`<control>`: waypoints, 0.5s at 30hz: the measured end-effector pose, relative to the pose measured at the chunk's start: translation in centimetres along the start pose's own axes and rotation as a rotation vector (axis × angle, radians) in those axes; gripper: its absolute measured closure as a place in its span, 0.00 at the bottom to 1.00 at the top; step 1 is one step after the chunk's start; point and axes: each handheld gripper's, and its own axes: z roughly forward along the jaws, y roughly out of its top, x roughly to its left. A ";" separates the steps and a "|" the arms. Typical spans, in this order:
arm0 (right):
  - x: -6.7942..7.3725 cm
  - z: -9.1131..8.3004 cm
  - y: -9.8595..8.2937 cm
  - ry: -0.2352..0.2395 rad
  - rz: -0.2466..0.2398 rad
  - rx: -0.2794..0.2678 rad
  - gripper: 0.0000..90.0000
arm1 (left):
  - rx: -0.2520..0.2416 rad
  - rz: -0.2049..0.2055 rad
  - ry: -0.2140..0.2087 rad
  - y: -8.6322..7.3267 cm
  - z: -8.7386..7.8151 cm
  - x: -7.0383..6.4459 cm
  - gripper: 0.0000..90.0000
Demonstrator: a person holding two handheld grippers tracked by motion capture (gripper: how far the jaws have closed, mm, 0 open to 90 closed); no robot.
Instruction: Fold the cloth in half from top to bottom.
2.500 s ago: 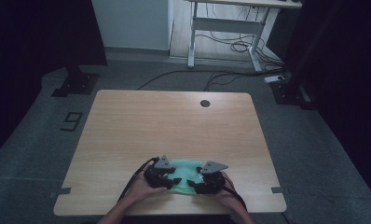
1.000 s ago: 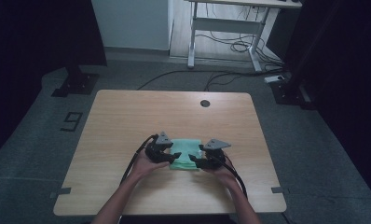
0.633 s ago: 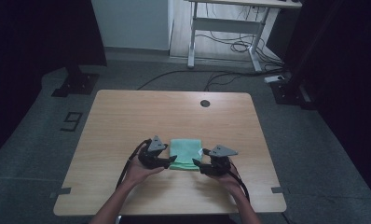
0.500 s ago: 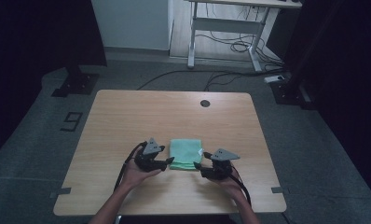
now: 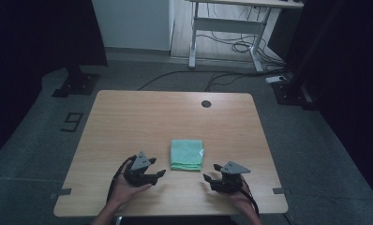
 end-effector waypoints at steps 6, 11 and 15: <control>0.1 -0.7 -0.7 0.006 0.005 0.003 0.40 | 0.020 0.008 0.018 -0.5 -0.1 -0.1 0.41; 0.3 -0.9 -0.8 0.010 0.003 0.005 0.40 | 0.015 0.008 0.021 -0.7 -0.4 -0.2 0.41; 0.4 -0.9 -0.9 0.013 0.004 0.006 0.40 | 0.028 0.001 0.019 -0.9 -0.3 -0.2 0.41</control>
